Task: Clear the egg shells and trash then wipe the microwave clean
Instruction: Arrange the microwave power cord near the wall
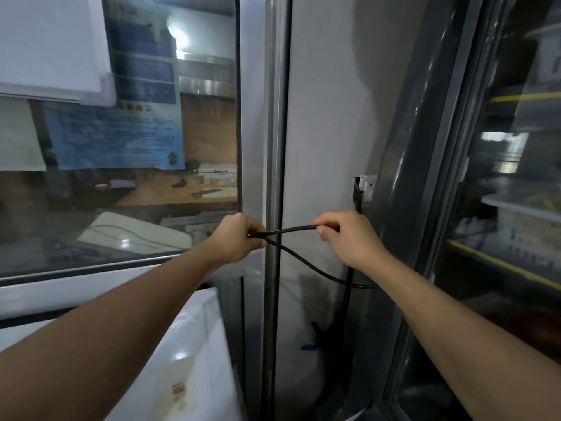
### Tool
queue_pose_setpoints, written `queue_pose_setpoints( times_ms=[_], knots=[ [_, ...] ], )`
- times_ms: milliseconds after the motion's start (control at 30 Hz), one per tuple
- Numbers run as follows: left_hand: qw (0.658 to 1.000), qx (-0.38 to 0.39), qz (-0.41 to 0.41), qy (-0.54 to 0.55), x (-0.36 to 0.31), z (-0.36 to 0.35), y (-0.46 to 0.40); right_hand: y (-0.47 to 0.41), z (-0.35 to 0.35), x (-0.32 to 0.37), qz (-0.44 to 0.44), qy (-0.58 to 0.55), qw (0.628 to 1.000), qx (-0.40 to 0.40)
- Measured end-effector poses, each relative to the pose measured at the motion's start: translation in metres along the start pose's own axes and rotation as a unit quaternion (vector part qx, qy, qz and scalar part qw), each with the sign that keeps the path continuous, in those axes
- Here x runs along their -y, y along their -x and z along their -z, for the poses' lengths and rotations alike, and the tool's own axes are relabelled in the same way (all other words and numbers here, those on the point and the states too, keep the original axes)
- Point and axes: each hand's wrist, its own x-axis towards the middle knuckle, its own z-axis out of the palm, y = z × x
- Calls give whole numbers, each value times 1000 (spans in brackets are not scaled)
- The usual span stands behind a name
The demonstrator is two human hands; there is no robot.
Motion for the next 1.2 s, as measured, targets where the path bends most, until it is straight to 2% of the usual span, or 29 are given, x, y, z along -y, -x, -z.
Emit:
queue_pose_setpoints(
  times_ms=[300, 467, 600, 800, 967, 1200],
  knots=[
    [998, 50, 35, -23, 37, -14, -13, -8, -21, -48, -100, -157, 981, -49],
    [996, 61, 55, -33, 50, -21, -19, -8, -38, -73, -138, -178, 972, -63],
    [995, 62, 52, -53, 49, -21, -25, -5, -57, -83, -121, -47, 991, -40],
    [993, 73, 54, -74, 47, -18, -30, -14, -93, -48, 40, 104, 993, 28],
    [993, 67, 75, -65, 47, -17, -33, -21, -137, -36, 2, 165, 981, 103],
    [993, 66, 65, -70, 53, -21, -28, -19, -175, -41, -36, 116, 991, 57]
  ],
)
